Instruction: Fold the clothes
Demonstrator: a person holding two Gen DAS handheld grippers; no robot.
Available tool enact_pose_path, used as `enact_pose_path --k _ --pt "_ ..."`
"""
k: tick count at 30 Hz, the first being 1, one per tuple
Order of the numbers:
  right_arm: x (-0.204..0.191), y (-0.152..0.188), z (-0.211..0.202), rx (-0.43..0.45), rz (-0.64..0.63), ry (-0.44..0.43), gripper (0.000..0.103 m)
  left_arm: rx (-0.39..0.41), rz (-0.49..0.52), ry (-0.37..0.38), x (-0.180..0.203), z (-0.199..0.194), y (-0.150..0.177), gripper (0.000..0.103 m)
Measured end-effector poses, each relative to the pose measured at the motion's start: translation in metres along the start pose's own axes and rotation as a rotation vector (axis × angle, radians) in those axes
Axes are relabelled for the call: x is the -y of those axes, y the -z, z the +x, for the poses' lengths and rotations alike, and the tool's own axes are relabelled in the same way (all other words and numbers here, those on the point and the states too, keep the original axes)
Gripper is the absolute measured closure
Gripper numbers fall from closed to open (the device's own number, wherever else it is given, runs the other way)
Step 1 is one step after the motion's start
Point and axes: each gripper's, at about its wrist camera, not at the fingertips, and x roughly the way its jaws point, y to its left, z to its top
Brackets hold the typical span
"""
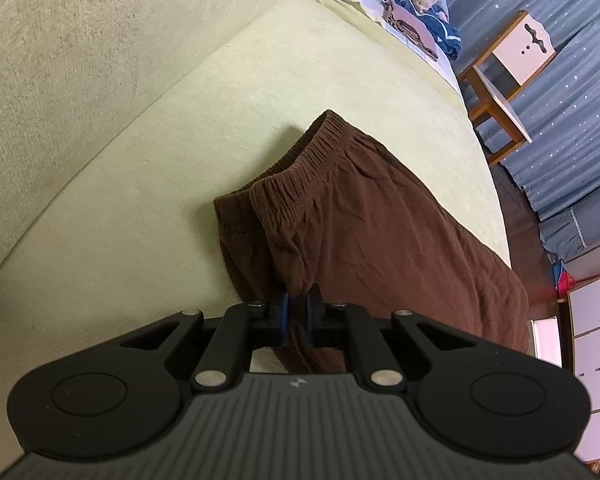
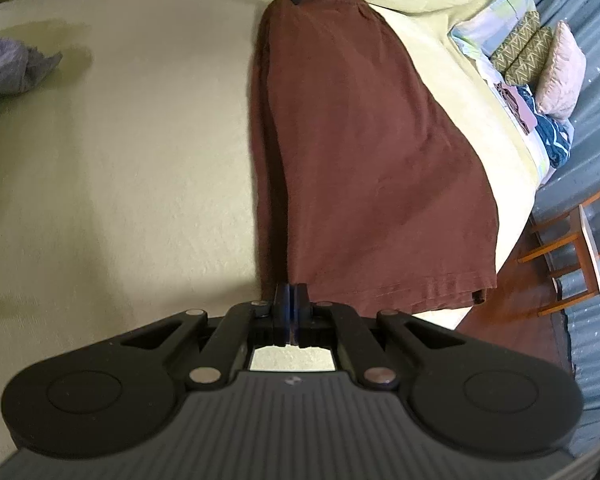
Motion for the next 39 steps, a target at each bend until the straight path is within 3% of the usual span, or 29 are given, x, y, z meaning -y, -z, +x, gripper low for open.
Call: enact_pose_path --k 11,19,21,23,25,28,30,31,32,36,39 --pt "0.006 0.0 -0.011 0.037 0.015 -0.003 0.103 0.04 0.007 0.007 -0.003 -0.007 0.001 0.096" --pt "-0.011 0.003 0.009 0.0 -0.079 -0.004 0.102 0.027 0.017 -0.02 -0.004 0.0 0.003 0.094" --pt "-0.01 0.003 0.011 -0.016 -0.083 -0.007 0.096 0.024 0.033 -0.03 -0.003 -0.002 0.006 0.09" --pt "-0.006 0.002 0.011 -0.038 -0.063 -0.029 0.074 0.022 0.027 -0.035 -0.005 -0.007 0.008 0.089" --pt "0.001 0.002 0.006 -0.071 -0.03 -0.046 0.064 0.026 -0.007 -0.041 -0.008 -0.017 0.012 0.089" --pt "0.019 -0.001 -0.008 -0.042 0.063 -0.078 0.067 0.052 0.044 -0.104 0.003 -0.036 0.014 0.09" --pt "0.038 -0.008 -0.017 0.01 0.161 -0.108 0.077 0.089 0.085 -0.117 0.016 -0.048 0.009 0.09" --pt "0.043 -0.012 -0.016 0.022 0.185 -0.117 0.09 0.1 0.093 -0.116 0.02 -0.049 0.006 0.09" --pt "0.049 -0.017 -0.011 0.037 0.217 -0.124 0.092 0.107 0.105 -0.116 0.022 -0.047 0.004 0.09" --pt "0.057 -0.024 0.015 0.07 0.286 -0.125 0.092 0.114 0.153 -0.117 0.032 -0.016 -0.007 0.09" --pt "0.055 -0.014 0.041 0.049 0.322 -0.131 0.09 0.086 0.145 -0.174 0.027 0.02 -0.004 0.09"
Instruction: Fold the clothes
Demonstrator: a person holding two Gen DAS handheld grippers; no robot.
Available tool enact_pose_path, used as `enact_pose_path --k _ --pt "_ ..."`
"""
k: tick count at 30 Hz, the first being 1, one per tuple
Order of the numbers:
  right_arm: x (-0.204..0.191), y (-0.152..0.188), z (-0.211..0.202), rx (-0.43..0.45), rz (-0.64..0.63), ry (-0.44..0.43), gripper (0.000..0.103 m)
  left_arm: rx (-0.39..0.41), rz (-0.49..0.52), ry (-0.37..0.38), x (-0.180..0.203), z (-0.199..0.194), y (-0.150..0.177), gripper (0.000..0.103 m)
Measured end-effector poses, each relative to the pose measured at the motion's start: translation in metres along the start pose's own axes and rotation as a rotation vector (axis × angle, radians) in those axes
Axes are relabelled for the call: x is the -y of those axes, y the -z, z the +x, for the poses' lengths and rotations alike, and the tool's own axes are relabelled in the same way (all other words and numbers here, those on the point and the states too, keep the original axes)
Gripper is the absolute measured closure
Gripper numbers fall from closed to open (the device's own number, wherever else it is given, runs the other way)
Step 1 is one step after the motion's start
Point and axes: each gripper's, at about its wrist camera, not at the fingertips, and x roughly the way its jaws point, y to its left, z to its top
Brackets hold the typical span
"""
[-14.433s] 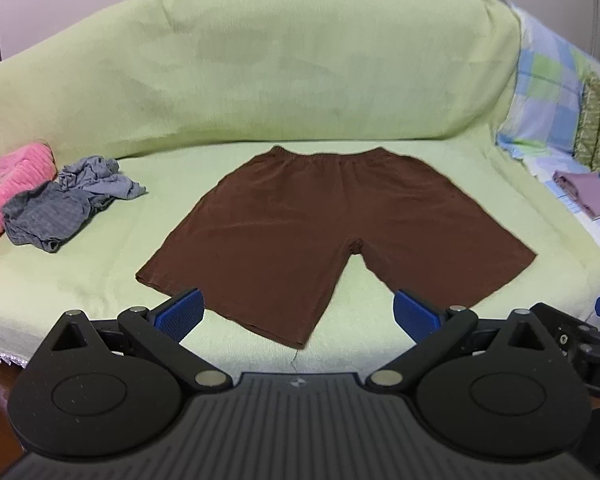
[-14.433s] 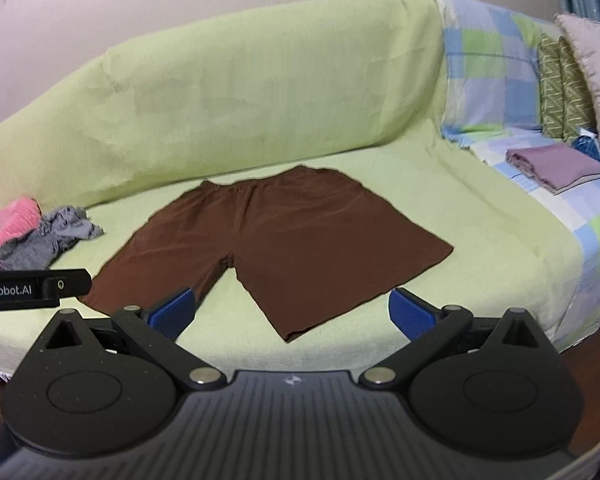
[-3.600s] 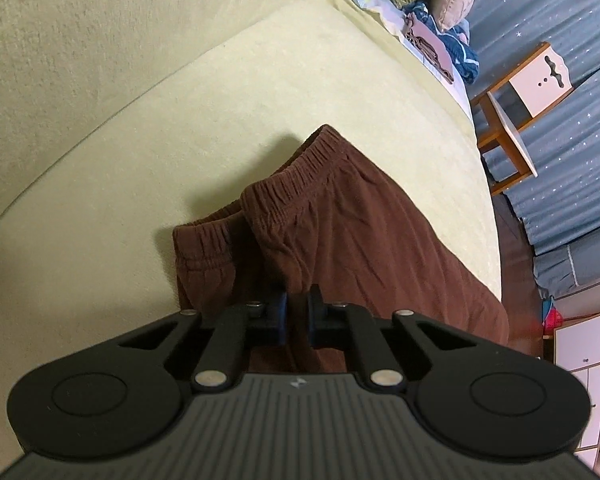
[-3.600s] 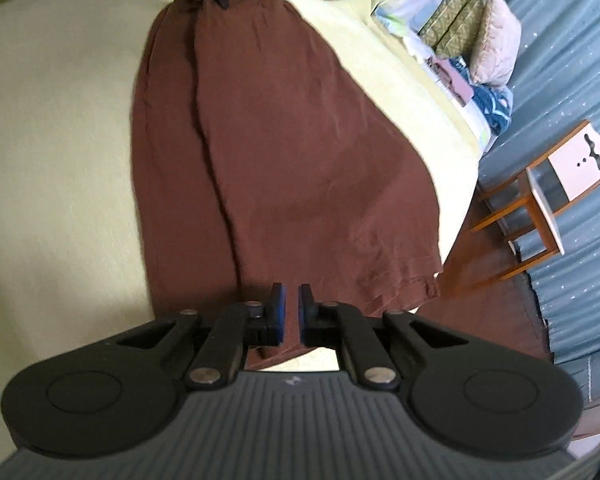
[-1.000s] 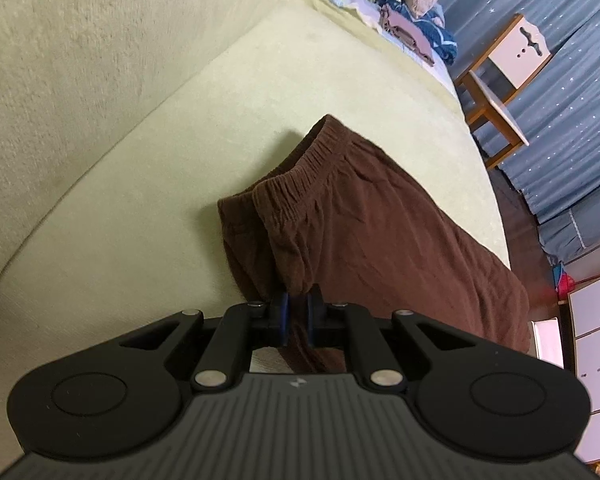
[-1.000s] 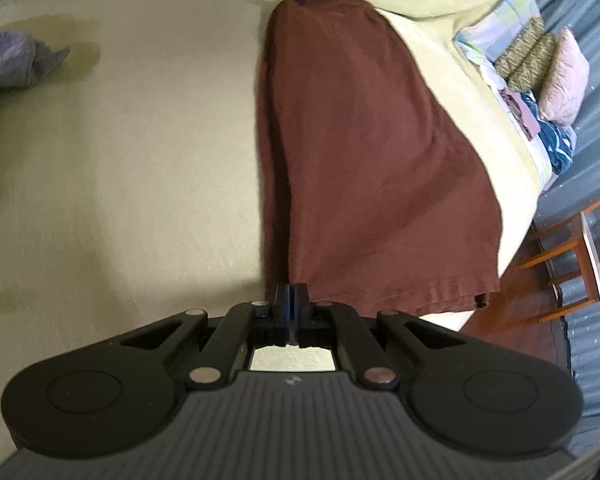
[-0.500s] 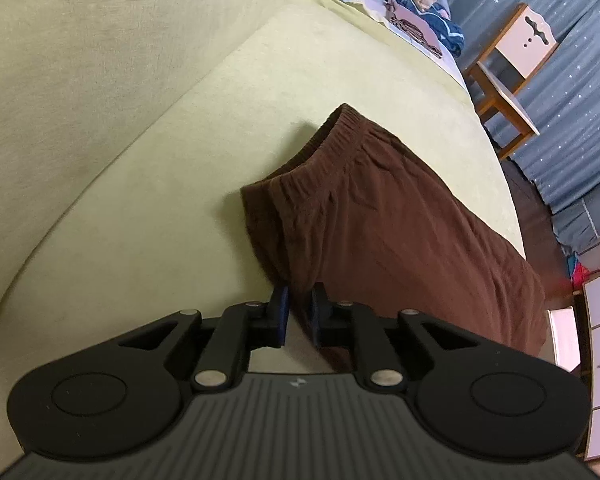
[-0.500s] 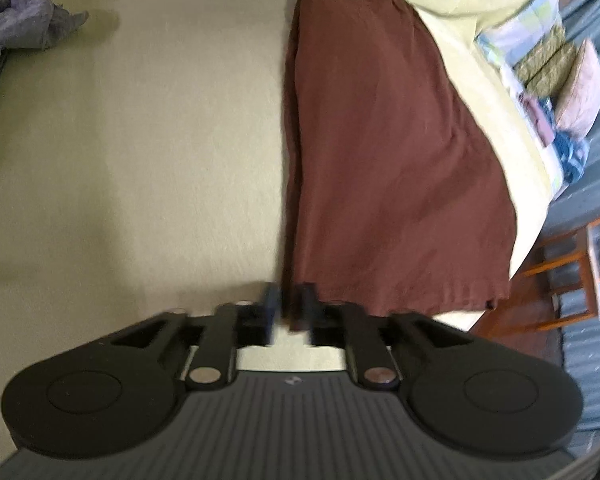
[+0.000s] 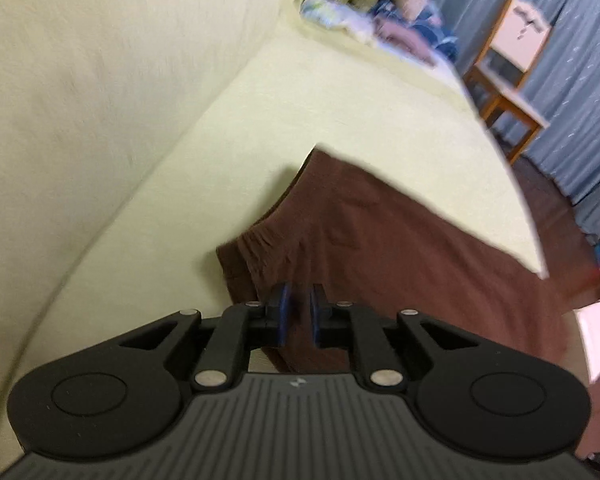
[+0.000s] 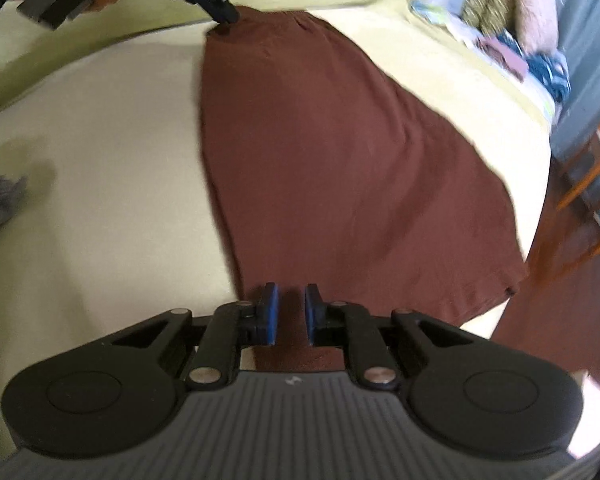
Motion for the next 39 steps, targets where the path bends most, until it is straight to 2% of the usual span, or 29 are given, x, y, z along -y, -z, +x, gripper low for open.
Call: enact_pose_path --k 4,8,11,13,16,21,23,25,31,34,37,39 --pt "0.0 0.011 -0.005 0.033 -0.055 -0.012 0.089 0.046 -0.02 -0.047 0.009 -0.005 0.007 0.093" --pt "0.031 0.018 -0.022 -0.017 0.06 -0.058 0.086 0.086 0.083 -0.104 0.045 -0.038 0.016 0.093" --pt "0.065 0.026 -0.034 -0.043 0.115 -0.055 0.078 0.018 0.145 -0.119 0.101 -0.053 0.043 0.092" --pt "0.1 0.032 -0.038 -0.049 0.141 -0.053 0.077 -0.038 0.161 -0.099 0.132 -0.051 0.059 0.092" --pt "0.139 0.037 -0.038 -0.028 0.134 -0.064 0.077 -0.115 0.205 -0.125 0.2 -0.043 0.086 0.092" --pt "0.216 0.036 -0.031 -0.01 0.119 -0.156 0.078 -0.176 0.202 -0.105 0.288 -0.024 0.103 0.092" --pt "0.249 0.03 -0.022 0.003 0.102 -0.214 0.078 -0.184 0.203 -0.114 0.32 -0.013 0.103 0.09" --pt "0.278 0.024 -0.007 0.023 0.091 -0.29 0.078 -0.194 0.17 -0.157 0.339 -0.002 0.1 0.089" --pt "0.335 0.005 0.042 0.009 0.049 -0.55 0.078 -0.21 -0.005 -0.279 0.353 0.018 0.106 0.089" --pt "0.345 0.003 0.06 0.001 0.043 -0.612 0.078 -0.213 -0.094 -0.329 0.354 0.022 0.11 0.089" --pt "0.351 0.002 0.07 0.002 0.105 -0.702 0.079 -0.23 -0.137 -0.351 0.356 0.024 0.113 0.089" --pt "0.352 0.002 0.075 0.011 0.121 -0.75 0.087 -0.234 -0.141 -0.365 0.358 0.022 0.117 0.089"
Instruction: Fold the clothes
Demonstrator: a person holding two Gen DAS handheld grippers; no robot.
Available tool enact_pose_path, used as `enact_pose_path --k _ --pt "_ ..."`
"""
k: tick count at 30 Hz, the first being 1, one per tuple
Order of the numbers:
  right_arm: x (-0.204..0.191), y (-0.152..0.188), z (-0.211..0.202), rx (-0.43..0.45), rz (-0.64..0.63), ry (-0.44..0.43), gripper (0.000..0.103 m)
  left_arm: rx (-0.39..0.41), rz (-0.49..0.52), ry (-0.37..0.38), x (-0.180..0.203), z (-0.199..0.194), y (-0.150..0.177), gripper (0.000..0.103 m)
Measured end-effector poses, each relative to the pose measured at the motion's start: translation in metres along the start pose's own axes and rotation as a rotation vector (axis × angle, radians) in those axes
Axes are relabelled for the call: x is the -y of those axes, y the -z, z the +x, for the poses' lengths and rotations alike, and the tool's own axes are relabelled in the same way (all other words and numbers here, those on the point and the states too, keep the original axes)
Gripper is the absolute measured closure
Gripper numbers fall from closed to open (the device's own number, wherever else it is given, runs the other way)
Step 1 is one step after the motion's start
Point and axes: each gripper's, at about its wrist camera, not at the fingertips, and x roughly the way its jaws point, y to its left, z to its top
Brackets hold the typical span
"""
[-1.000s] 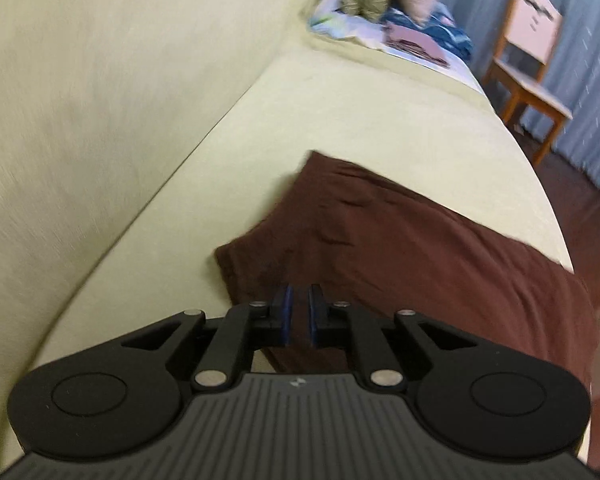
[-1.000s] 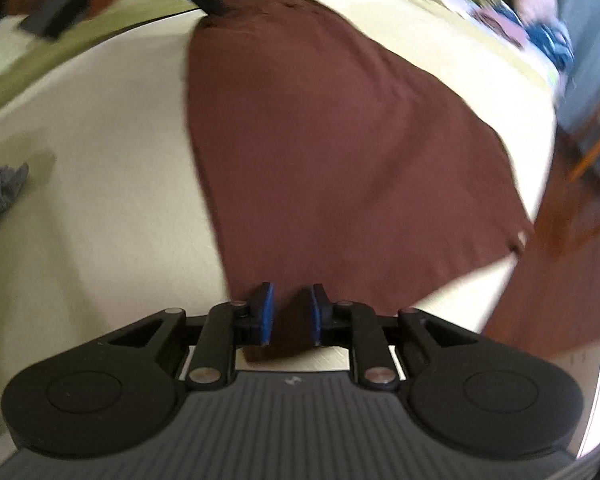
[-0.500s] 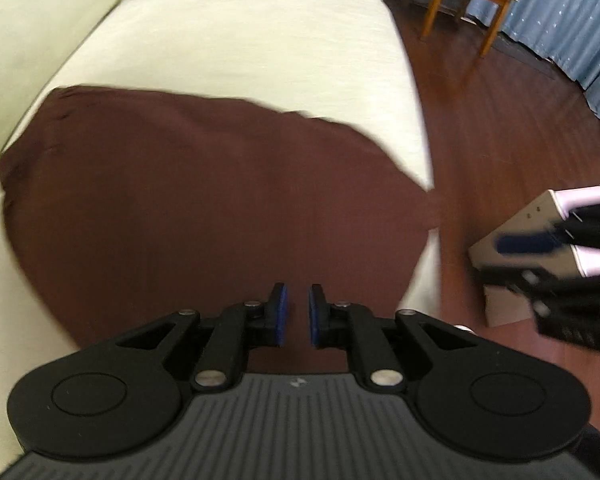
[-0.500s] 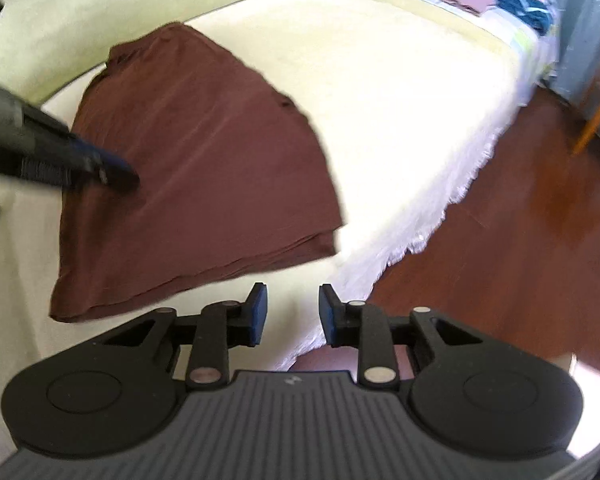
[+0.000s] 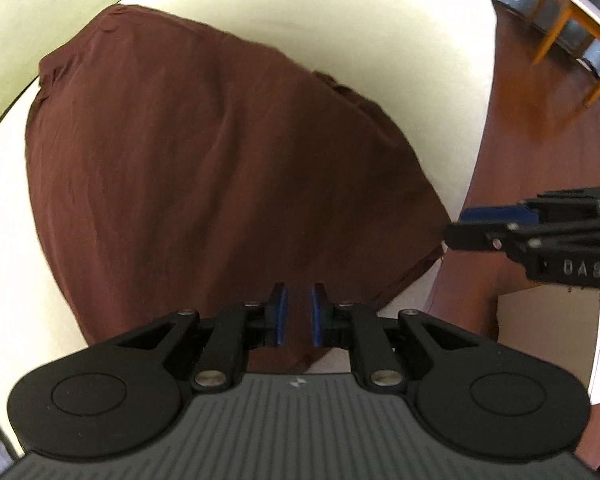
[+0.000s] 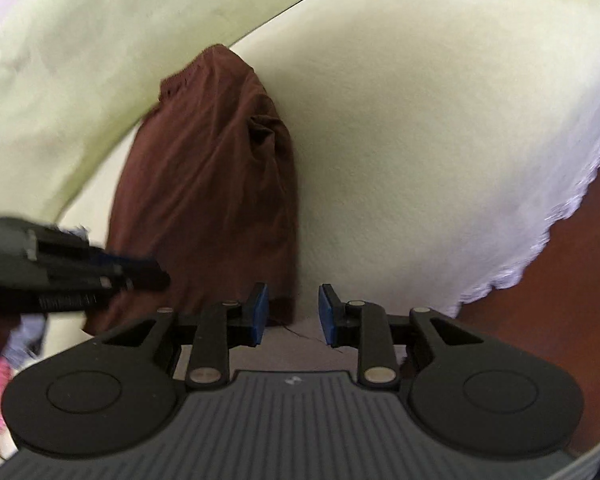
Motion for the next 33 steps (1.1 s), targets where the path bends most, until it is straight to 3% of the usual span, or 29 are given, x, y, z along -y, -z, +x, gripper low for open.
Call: enact_pose_path --k 4,8,13,19,21,22,23,24,27,28,29,33 --pt "0.005 0.0 0.011 -0.024 0.01 -0.03 0.099 -0.014 -0.01 -0.014 0.001 0.003 0.003 0.089" --pt "0.007 -0.002 0.007 -0.019 0.097 -0.106 0.101 -0.02 -0.013 -0.031 0.009 -0.003 0.003 0.088" --pt "0.011 0.0 -0.006 -0.008 0.409 -0.23 0.101 -0.044 -0.022 -0.039 0.009 0.0 0.0 0.087" --pt "0.03 0.03 0.023 -0.055 0.543 -0.085 0.101 -0.037 -0.015 -0.032 0.013 0.008 -0.012 0.086" --pt "0.027 0.026 0.027 -0.072 0.493 -0.084 0.099 -0.031 -0.005 -0.023 0.017 0.009 -0.015 0.079" --pt "0.025 0.024 0.027 -0.087 0.47 -0.081 0.092 -0.03 -0.003 -0.02 0.018 0.01 -0.016 0.074" --pt "0.021 0.021 0.023 -0.103 0.427 -0.057 0.076 -0.03 -0.002 -0.018 0.02 0.011 -0.017 0.074" --pt "0.016 0.017 0.018 -0.12 0.364 -0.021 0.069 -0.03 -0.003 -0.019 0.021 0.013 -0.018 0.074" --pt "0.0 0.002 -0.005 -0.07 0.127 0.078 0.07 -0.017 -0.014 -0.007 0.023 0.013 -0.02 0.074" --pt "-0.004 -0.005 -0.012 -0.046 0.059 0.088 0.079 -0.013 -0.024 -0.003 0.024 0.014 -0.021 0.075" --pt "-0.008 -0.017 -0.017 -0.01 -0.017 0.081 0.089 -0.01 -0.035 0.001 0.024 0.015 -0.023 0.075" --pt "-0.019 -0.068 -0.005 0.062 -0.265 0.052 0.09 0.007 -0.105 0.016 0.025 0.019 -0.026 0.075"
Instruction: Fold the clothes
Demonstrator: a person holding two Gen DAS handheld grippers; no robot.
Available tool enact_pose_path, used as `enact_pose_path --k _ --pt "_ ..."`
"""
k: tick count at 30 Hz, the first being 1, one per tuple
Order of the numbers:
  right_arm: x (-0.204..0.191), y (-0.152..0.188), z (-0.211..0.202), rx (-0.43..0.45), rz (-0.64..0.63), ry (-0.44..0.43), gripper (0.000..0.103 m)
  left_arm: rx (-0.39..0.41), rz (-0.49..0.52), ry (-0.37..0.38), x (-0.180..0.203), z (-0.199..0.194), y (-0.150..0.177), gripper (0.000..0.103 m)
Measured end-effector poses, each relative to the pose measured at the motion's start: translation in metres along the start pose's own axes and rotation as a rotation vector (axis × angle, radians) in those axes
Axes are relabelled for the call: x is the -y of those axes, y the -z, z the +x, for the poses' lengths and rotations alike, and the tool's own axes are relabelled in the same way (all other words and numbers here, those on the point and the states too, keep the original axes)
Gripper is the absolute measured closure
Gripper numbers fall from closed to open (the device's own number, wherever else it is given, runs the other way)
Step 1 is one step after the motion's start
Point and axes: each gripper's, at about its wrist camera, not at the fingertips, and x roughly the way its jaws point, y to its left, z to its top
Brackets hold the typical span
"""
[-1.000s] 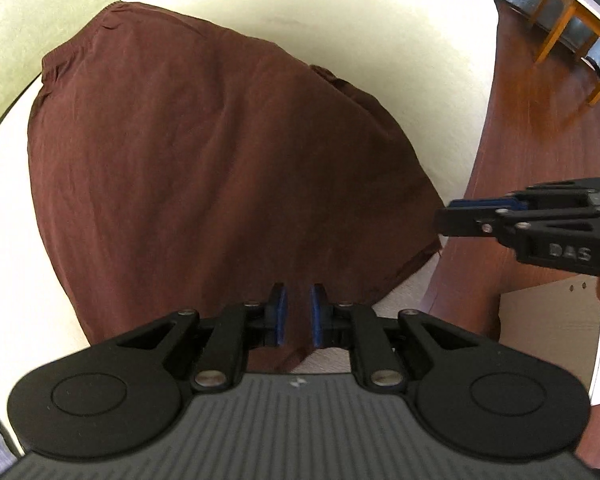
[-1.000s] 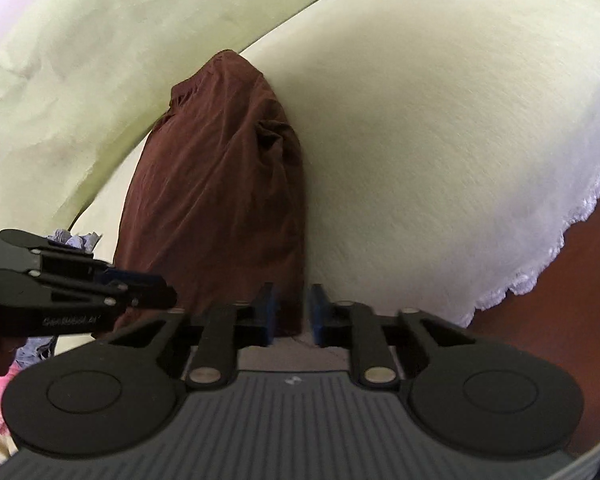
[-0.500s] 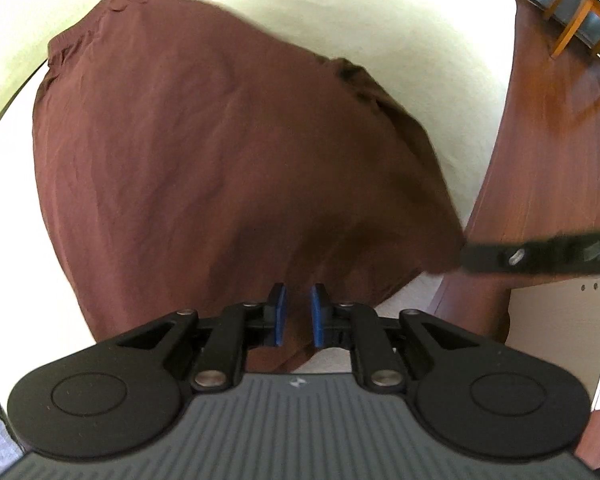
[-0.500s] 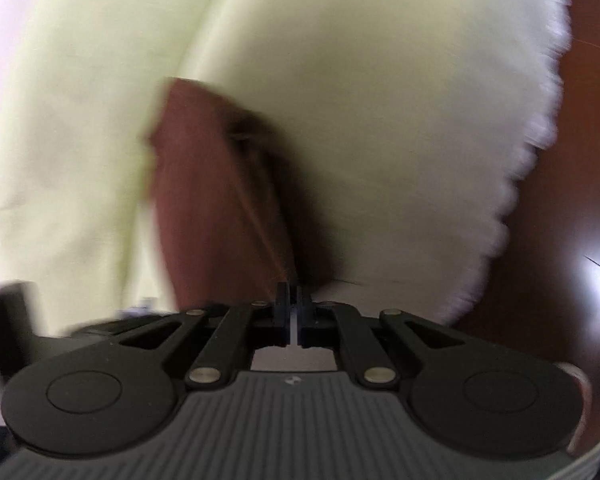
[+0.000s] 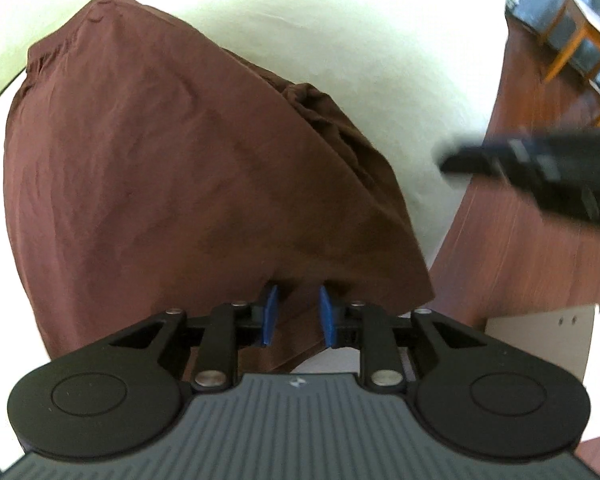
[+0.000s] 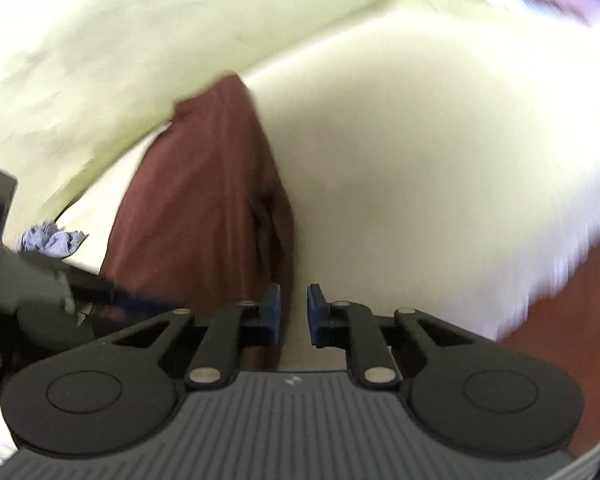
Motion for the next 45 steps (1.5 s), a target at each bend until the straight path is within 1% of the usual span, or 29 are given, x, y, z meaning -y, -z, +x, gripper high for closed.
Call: enact_pose_path --k 3,6,8,9,13,14,15,16,17,18,19,22,23,25,27,30,31,32,34,35,36,37,38,40,43,45 --pt "-0.002 -0.026 0.025 -0.004 -0.146 -0.01 0.089 0.009 -0.047 0.012 -0.003 0.002 -0.001 0.075" --pt "-0.008 -0.04 0.052 -0.034 -0.279 -0.024 0.089 0.016 -0.11 0.041 -0.01 0.003 -0.002 0.075" --pt "-0.012 -0.043 0.066 -0.05 -0.345 -0.023 0.089 0.018 -0.129 0.052 -0.013 0.003 -0.003 0.075" --pt "-0.017 -0.044 0.073 -0.057 -0.398 -0.018 0.088 0.02 -0.136 0.058 -0.014 0.004 -0.004 0.075" --pt "-0.027 -0.036 0.087 -0.077 -0.536 -0.014 0.088 0.024 -0.145 0.074 -0.017 0.005 -0.006 0.074" --pt "-0.029 -0.033 0.088 -0.067 -0.546 -0.023 0.098 0.024 -0.148 0.077 -0.018 0.006 -0.007 0.074" --pt "-0.026 -0.035 0.086 -0.047 -0.52 -0.039 0.1 0.023 -0.153 0.083 -0.019 0.006 -0.008 0.074" --pt "-0.021 -0.037 0.084 -0.032 -0.478 -0.048 0.101 0.023 -0.156 0.088 -0.02 0.006 -0.009 0.072" --pt "-0.01 -0.039 0.081 -0.025 -0.392 -0.053 0.101 0.023 -0.155 0.093 -0.02 0.007 -0.01 0.072" --pt "0.011 -0.039 0.079 -0.033 -0.241 -0.052 0.101 0.023 -0.152 0.098 -0.021 0.007 -0.011 0.071" --pt "0.026 -0.037 0.078 -0.038 -0.137 -0.053 0.103 0.023 -0.149 0.101 -0.021 0.008 -0.011 0.07" --pt "0.052 -0.03 0.076 -0.028 0.049 -0.089 0.103 0.026 -0.121 0.104 -0.019 0.008 -0.013 0.068" --pt "0.056 -0.03 0.076 -0.03 0.081 -0.096 0.103 0.026 -0.112 0.102 -0.018 0.008 -0.014 0.068" --pt "0.052 -0.033 0.075 -0.039 0.069 -0.079 0.103 0.024 -0.107 0.1 -0.018 0.008 -0.016 0.068" --pt "0.05 -0.032 0.067 -0.028 0.066 -0.011 0.1 0.017 -0.123 0.111 -0.02 0.008 -0.019 0.068" --pt "0.061 -0.029 0.06 -0.024 0.115 0.071 0.101 0.011 -0.138 0.128 -0.022 0.008 -0.023 0.068" --pt "0.064 -0.028 0.053 -0.027 0.134 0.089 0.094 0.011 -0.139 0.131 -0.022 0.009 -0.024 0.068" --pt "0.065 -0.026 0.045 -0.028 0.152 0.084 0.094 0.011 -0.136 0.132 -0.023 0.009 -0.027 0.068" --pt "0.063 -0.017 0.03 -0.017 0.173 -0.008 0.094 0.01 -0.131 0.137 -0.028 0.013 -0.033 0.068" --pt "0.057 -0.011 0.023 -0.016 0.174 -0.066 0.094 0.011 -0.129 0.138 -0.03 0.013 -0.034 0.068" --pt "0.047 -0.003 0.018 -0.03 0.164 -0.126 0.094 0.014 -0.125 0.138 -0.03 0.011 -0.03 0.068" --pt "0.035 0.005 0.017 -0.062 0.146 -0.155 0.094 0.016 -0.123 0.137 -0.03 0.009 -0.027 0.068" --pt "0.029 0.01 0.018 -0.082 0.134 -0.16 0.094 0.016 -0.122 0.136 -0.031 0.008 -0.026 0.068" --pt "0.021 0.019 0.023 -0.101 0.129 -0.134 0.094 0.015 -0.118 0.131 -0.031 0.005 -0.025 0.068" --pt "0.028 0.021 0.028 -0.077 0.181 -0.099 0.094 0.016 -0.118 0.132 -0.024 0.013 -0.018 0.068" --pt "0.04 0.008 0.031 -0.038 0.226 -0.09 0.094 0.027 -0.127 0.144 -0.017 0.014 -0.013 0.068"
